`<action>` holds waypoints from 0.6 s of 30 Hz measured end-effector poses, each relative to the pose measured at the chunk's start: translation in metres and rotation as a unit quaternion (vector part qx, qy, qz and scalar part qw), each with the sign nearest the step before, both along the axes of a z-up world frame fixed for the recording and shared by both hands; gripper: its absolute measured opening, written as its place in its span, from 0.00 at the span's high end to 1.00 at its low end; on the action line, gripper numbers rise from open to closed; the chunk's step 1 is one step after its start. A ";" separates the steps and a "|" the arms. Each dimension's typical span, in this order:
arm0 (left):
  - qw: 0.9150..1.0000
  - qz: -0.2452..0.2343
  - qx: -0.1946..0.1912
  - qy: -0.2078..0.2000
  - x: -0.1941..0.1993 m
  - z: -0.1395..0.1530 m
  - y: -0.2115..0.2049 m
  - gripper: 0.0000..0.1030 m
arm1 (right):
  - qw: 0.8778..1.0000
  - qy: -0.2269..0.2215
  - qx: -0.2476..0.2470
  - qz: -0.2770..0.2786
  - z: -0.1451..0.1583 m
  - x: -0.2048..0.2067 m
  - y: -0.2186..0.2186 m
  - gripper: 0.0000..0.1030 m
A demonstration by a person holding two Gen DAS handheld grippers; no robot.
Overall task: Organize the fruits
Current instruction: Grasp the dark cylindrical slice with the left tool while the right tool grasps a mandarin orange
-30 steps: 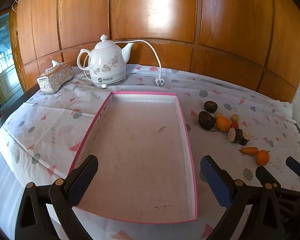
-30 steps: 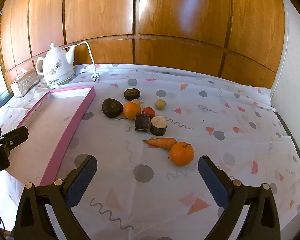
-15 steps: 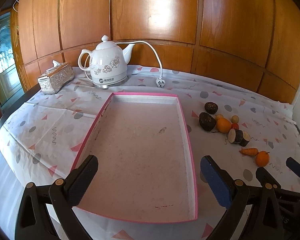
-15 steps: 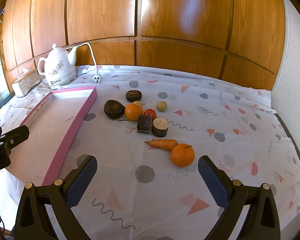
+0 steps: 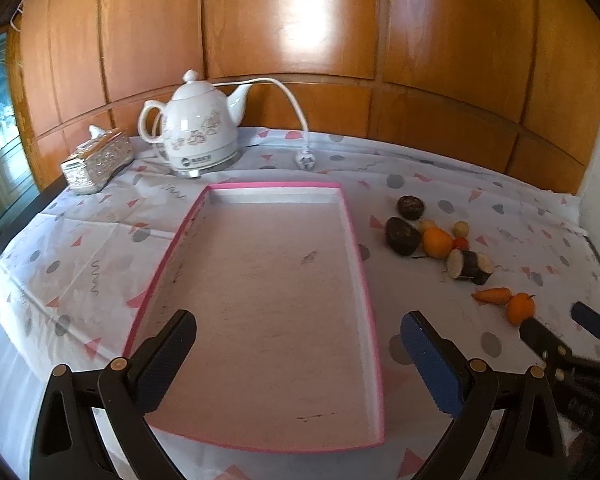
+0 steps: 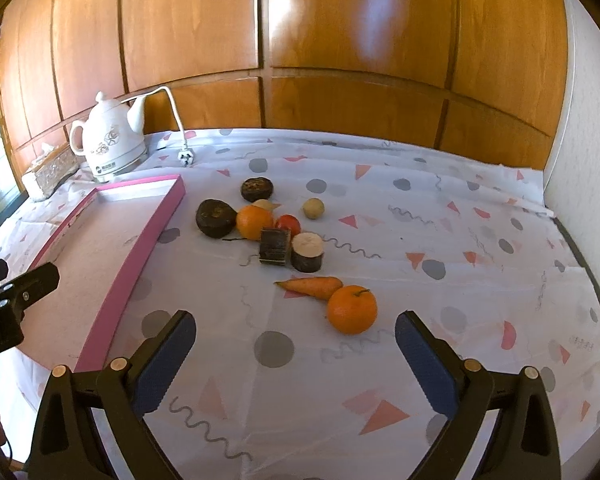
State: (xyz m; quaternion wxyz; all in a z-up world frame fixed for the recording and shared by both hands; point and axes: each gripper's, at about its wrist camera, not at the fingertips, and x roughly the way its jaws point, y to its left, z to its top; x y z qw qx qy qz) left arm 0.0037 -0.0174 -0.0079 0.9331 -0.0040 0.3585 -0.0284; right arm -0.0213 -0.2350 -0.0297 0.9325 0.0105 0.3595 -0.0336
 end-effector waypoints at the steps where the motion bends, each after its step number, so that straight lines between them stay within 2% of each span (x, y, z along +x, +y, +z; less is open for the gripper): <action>1: 1.000 -0.011 -0.006 0.000 0.001 0.000 -0.002 0.00 | 1.000 0.001 0.002 0.001 0.001 0.001 -0.005 0.12; 2: 1.000 -0.020 -0.010 -0.001 0.002 0.000 -0.004 0.00 | 1.000 0.002 0.005 0.002 0.001 0.001 -0.010 0.20; 4: 0.999 -0.046 -0.015 -0.003 0.006 0.002 -0.010 0.00 | 1.000 0.011 0.026 -0.002 0.000 0.004 -0.026 0.23; 5: 0.998 -0.058 -0.020 -0.004 0.007 0.003 -0.013 0.00 | 0.999 0.017 0.036 -0.007 -0.002 0.005 -0.034 0.30; 6: 0.998 -0.064 -0.023 -0.005 0.008 0.004 -0.015 0.00 | 0.999 0.021 0.041 -0.011 -0.003 0.006 -0.042 0.45; 8: 0.996 -0.087 -0.029 -0.005 0.011 0.006 -0.023 0.00 | 0.999 0.030 0.039 -0.024 -0.008 0.008 -0.055 0.57; 13: 0.992 -0.120 -0.034 0.033 0.024 0.002 -0.041 0.00 | 0.997 0.045 0.063 -0.029 -0.018 0.014 -0.081 0.57; 18: 0.989 -0.138 -0.012 0.045 0.030 -0.002 -0.058 0.00 | 0.995 0.060 0.080 0.005 -0.026 0.023 -0.082 0.57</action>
